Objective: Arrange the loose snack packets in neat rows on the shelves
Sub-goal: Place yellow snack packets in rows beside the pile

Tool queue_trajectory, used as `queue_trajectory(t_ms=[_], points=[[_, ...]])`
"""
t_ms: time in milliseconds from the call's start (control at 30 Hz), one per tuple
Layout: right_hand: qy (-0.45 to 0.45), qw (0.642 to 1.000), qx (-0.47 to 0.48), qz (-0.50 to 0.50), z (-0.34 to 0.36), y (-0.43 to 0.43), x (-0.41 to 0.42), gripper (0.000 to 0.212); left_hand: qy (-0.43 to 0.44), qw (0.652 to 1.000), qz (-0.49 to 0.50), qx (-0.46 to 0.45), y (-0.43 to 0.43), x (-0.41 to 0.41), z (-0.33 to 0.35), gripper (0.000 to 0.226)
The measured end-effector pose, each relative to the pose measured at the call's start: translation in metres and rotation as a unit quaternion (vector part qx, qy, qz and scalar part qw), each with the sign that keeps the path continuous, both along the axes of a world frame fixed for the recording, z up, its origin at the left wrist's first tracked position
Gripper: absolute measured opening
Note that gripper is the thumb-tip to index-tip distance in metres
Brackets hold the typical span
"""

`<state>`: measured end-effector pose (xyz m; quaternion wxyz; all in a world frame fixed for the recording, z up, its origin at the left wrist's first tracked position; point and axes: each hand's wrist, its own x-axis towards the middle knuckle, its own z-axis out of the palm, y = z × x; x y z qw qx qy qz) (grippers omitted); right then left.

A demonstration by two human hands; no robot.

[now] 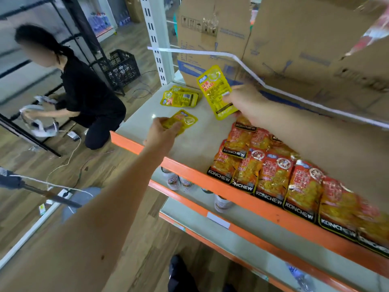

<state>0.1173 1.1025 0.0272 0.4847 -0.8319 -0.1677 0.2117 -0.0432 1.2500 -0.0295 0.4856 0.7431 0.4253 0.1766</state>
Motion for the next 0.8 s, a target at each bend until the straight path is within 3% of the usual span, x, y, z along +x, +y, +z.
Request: queue_trajectory(t_ms=[167, 200, 267, 333, 400, 500, 633, 800], points=[[0.016, 0.996, 0.076, 0.049, 0.028, -0.038, -0.031, 0.038, -0.157, 0.981, 0.008, -0.117, -0.033, -0.028, 0.041, 0.009], [0.016, 0.994, 0.089, 0.064, 0.032, -0.046, -0.040, 0.035, -0.188, 0.972, 0.000, -0.140, -0.040, -0.035, 0.048, 0.005], [0.029, 0.989, 0.116, 0.084, 0.040, -0.063, -0.057, 0.022, -0.241, 0.951, -0.010, -0.193, -0.056, -0.050, 0.062, 0.011], [0.038, 0.986, 0.135, 0.092, 0.045, -0.077, -0.074, 0.027, -0.275, 0.933, -0.015, -0.234, -0.071, -0.065, 0.075, 0.017], [0.050, 0.983, 0.150, 0.095, 0.049, -0.093, -0.090, 0.044, -0.300, 0.922, -0.017, -0.245, -0.088, -0.082, 0.088, 0.023], [0.075, 0.977, 0.172, 0.105, 0.055, -0.117, -0.112, 0.050, -0.315, 0.918, -0.037, -0.236, -0.110, -0.101, 0.102, 0.027], [0.076, 0.968, 0.219, 0.097, 0.067, -0.153, -0.139, 0.047, -0.327, 0.922, -0.050, -0.200, -0.138, -0.112, 0.116, 0.017], [0.075, 0.963, 0.249, 0.066, 0.076, -0.193, -0.165, 0.034, -0.300, 0.933, -0.086, -0.176, -0.159, -0.126, 0.126, 0.025]])
